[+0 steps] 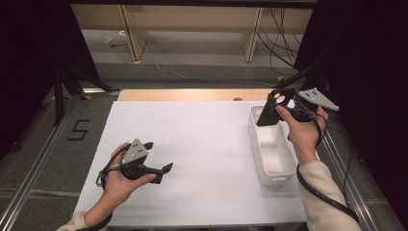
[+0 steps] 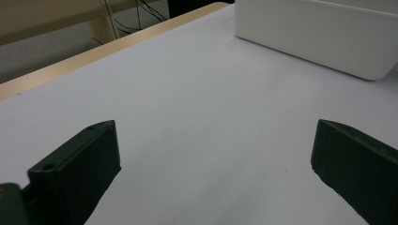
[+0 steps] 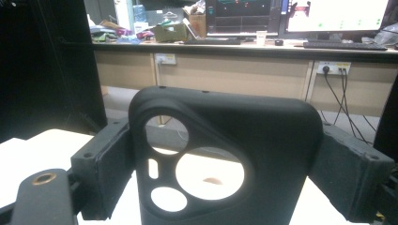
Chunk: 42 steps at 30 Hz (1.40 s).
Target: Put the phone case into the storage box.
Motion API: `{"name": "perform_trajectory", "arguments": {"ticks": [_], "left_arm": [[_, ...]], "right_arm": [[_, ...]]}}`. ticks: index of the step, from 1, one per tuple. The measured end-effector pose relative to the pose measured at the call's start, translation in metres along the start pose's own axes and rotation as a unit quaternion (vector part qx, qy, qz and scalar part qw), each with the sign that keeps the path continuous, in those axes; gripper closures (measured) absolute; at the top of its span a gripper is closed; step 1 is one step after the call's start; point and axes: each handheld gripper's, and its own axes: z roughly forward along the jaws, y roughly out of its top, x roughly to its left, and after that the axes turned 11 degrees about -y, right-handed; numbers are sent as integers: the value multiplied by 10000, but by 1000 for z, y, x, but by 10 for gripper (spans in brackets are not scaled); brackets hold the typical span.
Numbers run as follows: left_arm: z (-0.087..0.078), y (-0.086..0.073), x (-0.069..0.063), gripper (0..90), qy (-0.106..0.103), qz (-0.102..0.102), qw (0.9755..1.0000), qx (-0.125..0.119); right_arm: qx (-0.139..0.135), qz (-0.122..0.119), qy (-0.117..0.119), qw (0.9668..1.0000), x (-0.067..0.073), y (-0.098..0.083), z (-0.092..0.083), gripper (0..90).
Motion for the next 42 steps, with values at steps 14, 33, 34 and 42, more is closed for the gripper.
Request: {"name": "perform_trajectory", "arguments": {"ticks": [14, 33, 34, 42], "left_arm": [[-1, 1, 1, 12, 16, 4, 10000, -13], [-1, 1, 1, 11, 13, -6, 10000, -27], [-1, 1, 1, 12, 15, -6, 10000, -28], [-1, 1, 1, 12, -4, -21, 10000, -28]], "right_arm": [[22, -24, -24, 10000, -2, -2, 3, 154], [88, 5, -48, 9999, -3, -6, 11, 154], [90, 5, -50, 9999, -3, -6, 11, 154], [130, 2, -46, 9999, -3, -9, 17, 154]]}}
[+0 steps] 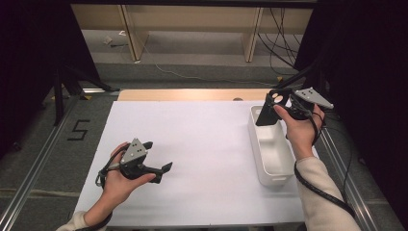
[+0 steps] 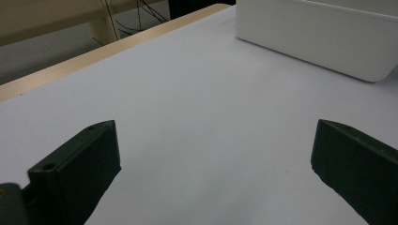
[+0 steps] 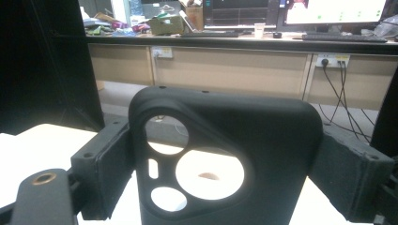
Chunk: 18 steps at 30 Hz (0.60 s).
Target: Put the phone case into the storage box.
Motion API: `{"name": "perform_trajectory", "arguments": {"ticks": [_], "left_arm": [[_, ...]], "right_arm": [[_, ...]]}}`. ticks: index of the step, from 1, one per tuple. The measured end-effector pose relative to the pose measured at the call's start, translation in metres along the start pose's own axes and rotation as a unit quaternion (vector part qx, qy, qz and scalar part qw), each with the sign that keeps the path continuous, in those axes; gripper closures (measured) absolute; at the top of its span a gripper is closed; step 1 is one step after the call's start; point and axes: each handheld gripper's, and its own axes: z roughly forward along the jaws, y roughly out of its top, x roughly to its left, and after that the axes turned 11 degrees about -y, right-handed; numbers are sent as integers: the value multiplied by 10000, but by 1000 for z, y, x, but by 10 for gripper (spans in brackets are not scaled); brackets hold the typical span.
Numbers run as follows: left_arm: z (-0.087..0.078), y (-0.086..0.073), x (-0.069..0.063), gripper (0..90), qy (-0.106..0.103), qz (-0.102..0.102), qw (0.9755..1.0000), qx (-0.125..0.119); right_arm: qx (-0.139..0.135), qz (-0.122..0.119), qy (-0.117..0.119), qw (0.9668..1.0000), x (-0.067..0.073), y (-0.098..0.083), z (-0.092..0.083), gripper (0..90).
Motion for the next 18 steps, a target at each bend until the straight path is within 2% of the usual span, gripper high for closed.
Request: {"name": "perform_trajectory", "arguments": {"ticks": [18], "left_arm": [[0, 0, -1, 11, 9, 4, 10000, 3]], "right_arm": [[99, -43, -36, 9999, 0, -5, 8, 154]]}}
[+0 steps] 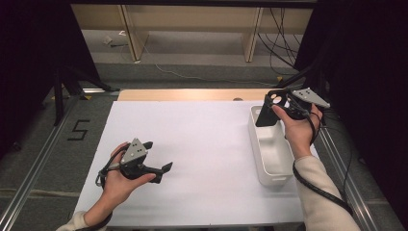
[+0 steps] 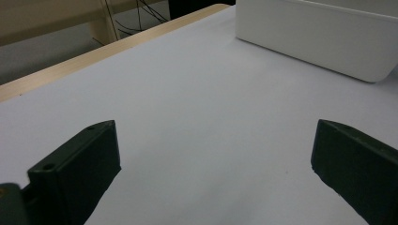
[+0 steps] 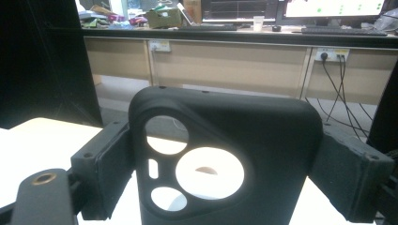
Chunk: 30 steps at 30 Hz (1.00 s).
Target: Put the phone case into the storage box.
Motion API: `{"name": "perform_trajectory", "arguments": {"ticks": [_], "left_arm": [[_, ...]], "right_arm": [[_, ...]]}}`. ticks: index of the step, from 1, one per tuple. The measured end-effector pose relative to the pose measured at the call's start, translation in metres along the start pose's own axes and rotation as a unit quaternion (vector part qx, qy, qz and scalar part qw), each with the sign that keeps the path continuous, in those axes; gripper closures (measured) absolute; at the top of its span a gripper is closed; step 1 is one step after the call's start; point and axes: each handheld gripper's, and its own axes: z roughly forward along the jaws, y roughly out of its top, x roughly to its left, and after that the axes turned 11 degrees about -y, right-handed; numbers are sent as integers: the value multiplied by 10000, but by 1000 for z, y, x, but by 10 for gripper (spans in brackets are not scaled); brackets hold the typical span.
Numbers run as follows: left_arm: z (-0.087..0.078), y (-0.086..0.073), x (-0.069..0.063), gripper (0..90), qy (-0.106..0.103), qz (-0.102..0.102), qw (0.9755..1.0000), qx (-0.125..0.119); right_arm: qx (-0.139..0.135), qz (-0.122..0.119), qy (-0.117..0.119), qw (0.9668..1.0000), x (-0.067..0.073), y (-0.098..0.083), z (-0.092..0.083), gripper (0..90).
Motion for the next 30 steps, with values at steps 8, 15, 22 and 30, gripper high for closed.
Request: {"name": "perform_trajectory", "arguments": {"ticks": [8, 15, 22, 30], "left_arm": [[0, 0, 0, 11, -2, 4, 10000, -1], [0, 0, 0, 9, 5, 9, 10000, 7], [0, 0, 0, 9, 5, 2, 10000, -2], [0, 0, 0, 9, 8, 6, 10000, 0]], "right_arm": [[19, -45, -10, 10000, 2, 1, 3, 154], [-30, -111, -22, 9999, 4, 3, 4, 154], [23, -143, -15, 9999, 6, 1, 9, 155], [41, -211, -29, 9998, 9, 1, 11, 155]]}}
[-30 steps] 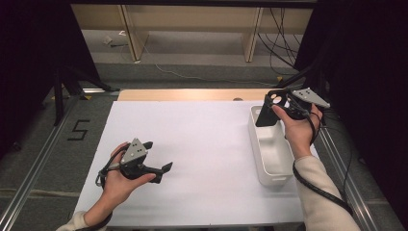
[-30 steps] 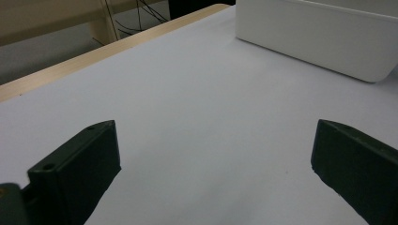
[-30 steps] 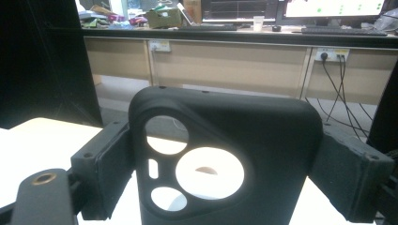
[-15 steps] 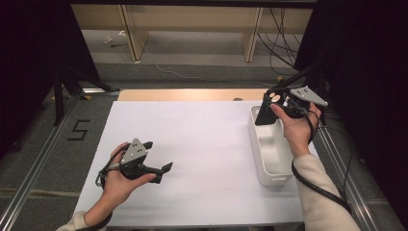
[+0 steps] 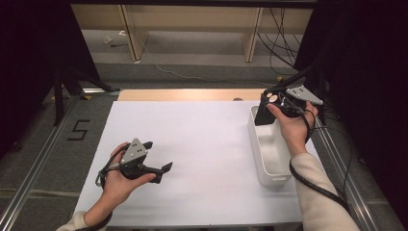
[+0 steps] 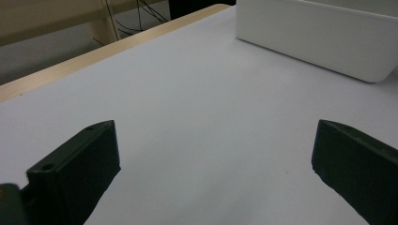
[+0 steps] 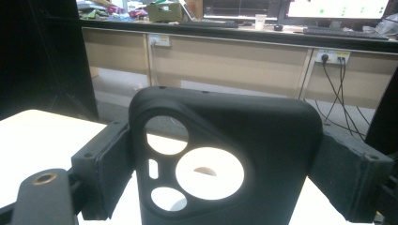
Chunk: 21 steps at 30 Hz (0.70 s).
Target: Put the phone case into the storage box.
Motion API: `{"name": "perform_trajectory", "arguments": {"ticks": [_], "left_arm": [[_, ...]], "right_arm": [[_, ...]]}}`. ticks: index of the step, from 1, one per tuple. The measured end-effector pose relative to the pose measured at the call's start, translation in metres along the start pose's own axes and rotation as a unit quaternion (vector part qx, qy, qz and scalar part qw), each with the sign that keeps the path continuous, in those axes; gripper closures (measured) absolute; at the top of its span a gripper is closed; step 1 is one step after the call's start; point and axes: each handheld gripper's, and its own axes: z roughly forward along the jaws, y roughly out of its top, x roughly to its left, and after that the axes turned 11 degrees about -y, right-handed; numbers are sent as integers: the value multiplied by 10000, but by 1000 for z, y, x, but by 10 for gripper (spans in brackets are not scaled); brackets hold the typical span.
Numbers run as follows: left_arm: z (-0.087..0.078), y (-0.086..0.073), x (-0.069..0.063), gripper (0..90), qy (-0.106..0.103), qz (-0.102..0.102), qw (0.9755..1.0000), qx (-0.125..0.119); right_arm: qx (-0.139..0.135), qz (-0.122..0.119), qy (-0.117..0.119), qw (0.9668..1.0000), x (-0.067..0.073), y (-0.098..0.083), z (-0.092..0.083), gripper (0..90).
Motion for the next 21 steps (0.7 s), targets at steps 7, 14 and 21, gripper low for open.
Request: {"name": "perform_trajectory", "arguments": {"ticks": [7, 14, 21], "left_arm": [[0, 0, 0, 9, -5, 1, 10000, 13], [0, 0, 0, 9, -5, 2, 10000, 9], [0, 0, 0, 9, -5, 8, 10000, 6]], "right_arm": [[16, -44, 1, 10000, 1, 0, 2, 156], [39, -54, -15, 10000, 0, 0, 4, 156], [66, -74, -16, 9999, 2, -1, 6, 156]]}}
